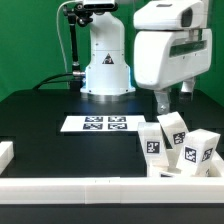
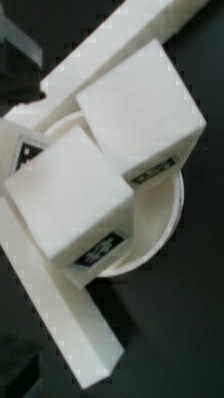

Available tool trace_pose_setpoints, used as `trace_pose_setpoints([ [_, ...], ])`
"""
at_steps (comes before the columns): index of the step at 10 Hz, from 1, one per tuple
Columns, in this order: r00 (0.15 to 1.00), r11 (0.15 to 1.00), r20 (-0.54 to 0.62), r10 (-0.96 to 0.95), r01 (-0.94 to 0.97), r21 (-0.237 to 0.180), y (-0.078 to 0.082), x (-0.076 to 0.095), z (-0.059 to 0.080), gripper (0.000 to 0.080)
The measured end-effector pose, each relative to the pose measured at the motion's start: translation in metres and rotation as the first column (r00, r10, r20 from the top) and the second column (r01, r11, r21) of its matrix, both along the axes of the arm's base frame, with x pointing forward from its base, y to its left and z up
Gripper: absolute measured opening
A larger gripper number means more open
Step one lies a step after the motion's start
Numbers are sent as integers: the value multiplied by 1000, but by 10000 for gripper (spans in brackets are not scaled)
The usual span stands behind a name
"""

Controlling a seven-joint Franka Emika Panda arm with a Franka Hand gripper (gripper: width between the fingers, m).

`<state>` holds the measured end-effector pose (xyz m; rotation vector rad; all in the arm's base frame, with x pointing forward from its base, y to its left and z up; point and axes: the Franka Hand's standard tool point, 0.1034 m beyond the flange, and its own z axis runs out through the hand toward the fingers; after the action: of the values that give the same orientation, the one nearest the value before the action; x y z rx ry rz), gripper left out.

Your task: Assemble stool

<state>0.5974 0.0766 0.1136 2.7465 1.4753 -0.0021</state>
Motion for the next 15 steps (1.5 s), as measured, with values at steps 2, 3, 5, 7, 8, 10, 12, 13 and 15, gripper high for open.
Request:
trace_pose_setpoints([
  [2, 987, 988, -64, 147, -150, -45, -3, -2, -6, 649],
  [3, 974, 974, -67, 215, -219, -53, -5, 1, -6, 649],
  [5, 924, 923, -85, 373, -378, -64, -10, 1, -6, 649],
  [7, 890, 890, -105, 444, -452, -67, -3, 6, -12, 649],
  [8, 880, 881, -121, 459, -468, -64, -1, 8, -15, 649],
  [10, 884, 885, -122, 452, -461, -65, -2, 8, -16, 649],
  [12, 890, 891, -121, 440, -449, -65, -1, 8, -16, 649],
  [13, 892, 894, -121, 435, -445, -62, 4, 6, -18, 649],
  [15, 893, 896, -130, 431, -441, -60, 4, 5, -21, 649],
])
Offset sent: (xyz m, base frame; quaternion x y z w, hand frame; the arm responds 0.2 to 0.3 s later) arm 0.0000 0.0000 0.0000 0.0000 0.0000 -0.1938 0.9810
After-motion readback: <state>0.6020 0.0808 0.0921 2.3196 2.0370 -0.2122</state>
